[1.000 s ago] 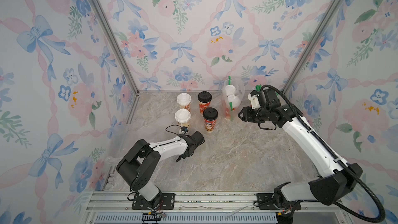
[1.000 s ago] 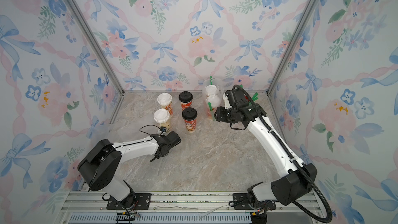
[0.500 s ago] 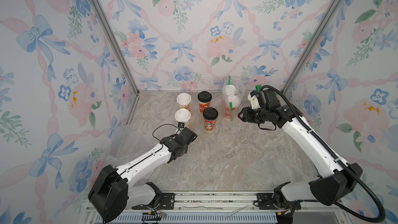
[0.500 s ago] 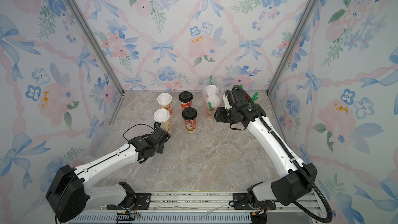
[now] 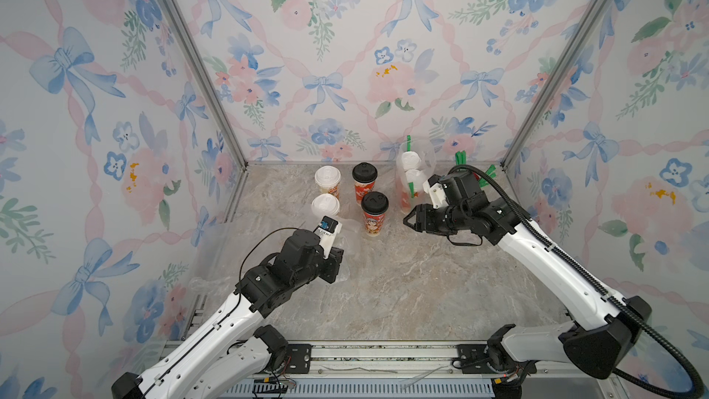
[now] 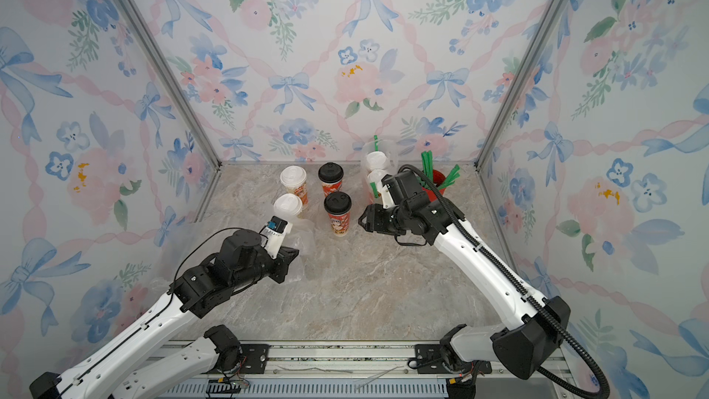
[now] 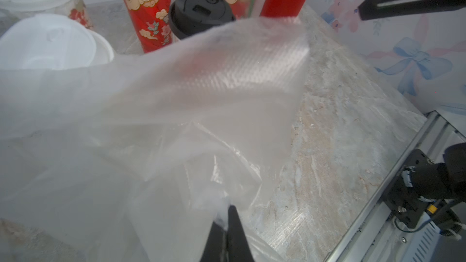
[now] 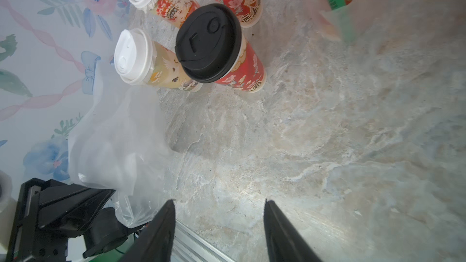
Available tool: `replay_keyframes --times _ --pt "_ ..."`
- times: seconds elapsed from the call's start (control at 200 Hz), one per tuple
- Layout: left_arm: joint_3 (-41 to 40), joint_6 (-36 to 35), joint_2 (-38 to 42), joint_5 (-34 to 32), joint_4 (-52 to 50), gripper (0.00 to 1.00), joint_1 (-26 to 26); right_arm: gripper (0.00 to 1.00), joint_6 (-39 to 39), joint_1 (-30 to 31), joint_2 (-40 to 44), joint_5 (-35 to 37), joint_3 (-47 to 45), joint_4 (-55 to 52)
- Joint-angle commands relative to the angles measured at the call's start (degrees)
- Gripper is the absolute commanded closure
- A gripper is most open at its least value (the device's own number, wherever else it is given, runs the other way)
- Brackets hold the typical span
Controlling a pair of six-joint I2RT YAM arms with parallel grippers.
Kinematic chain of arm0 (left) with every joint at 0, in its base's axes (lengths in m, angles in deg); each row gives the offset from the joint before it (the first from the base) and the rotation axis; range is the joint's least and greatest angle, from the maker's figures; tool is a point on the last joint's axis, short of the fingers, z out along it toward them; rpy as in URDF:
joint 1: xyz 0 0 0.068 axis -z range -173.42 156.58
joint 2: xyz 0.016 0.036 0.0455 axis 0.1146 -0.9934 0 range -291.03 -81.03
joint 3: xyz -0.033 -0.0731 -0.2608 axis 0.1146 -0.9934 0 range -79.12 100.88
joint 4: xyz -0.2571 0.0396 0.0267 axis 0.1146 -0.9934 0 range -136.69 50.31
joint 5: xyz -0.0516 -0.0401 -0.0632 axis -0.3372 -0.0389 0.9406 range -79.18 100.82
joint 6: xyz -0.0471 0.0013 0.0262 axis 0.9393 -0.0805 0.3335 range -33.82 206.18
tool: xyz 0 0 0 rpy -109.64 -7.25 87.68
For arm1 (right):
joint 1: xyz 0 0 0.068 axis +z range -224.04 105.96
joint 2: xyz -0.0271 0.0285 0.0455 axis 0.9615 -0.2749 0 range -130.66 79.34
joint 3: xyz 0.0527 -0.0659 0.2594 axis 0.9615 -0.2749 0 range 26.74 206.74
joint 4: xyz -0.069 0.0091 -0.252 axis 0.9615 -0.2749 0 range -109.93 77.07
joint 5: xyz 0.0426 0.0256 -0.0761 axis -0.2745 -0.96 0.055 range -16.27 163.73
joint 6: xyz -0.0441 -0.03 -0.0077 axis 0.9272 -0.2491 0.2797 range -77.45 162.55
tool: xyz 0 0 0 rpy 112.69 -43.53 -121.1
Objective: Pack milk tea into plastic carrier bags
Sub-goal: Adjust the plastic carrier bag at the center of the board.
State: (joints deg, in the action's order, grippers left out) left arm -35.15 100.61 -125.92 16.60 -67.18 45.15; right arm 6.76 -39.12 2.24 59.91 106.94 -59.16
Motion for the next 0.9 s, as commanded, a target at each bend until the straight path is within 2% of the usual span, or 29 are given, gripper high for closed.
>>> replay_keyframes --times 0.0,0.235,0.445,0.705,0.895 --pt "-1.3 -4.0 1.4 9.7 4.3 1.0 -0.1 0.39 -4.1 1.8 1.5 -3.0 -0.6 1.8" --pt "-4.4 -10.4 2.6 18.1 8.7 1.0 -0.2 0.3 -5.9 3.0 3.3 -5.1 -1.0 2.7" --pt "-5.3 -16.3 1.9 24.0 12.2 1.0 0.2 0.28 -6.1 4.2 2.0 -7.9 -0.9 2.8" --pt "-7.0 -22.3 2.6 22.1 14.7 1.0 4.3 0.27 -5.5 4.8 -0.4 -8.4 -0.5 1.9" --pt "-7.5 -23.8 2.1 20.9 15.1 1.0 5.6 0.26 -4.2 5.1 -2.5 -9.2 0.0 0.3"
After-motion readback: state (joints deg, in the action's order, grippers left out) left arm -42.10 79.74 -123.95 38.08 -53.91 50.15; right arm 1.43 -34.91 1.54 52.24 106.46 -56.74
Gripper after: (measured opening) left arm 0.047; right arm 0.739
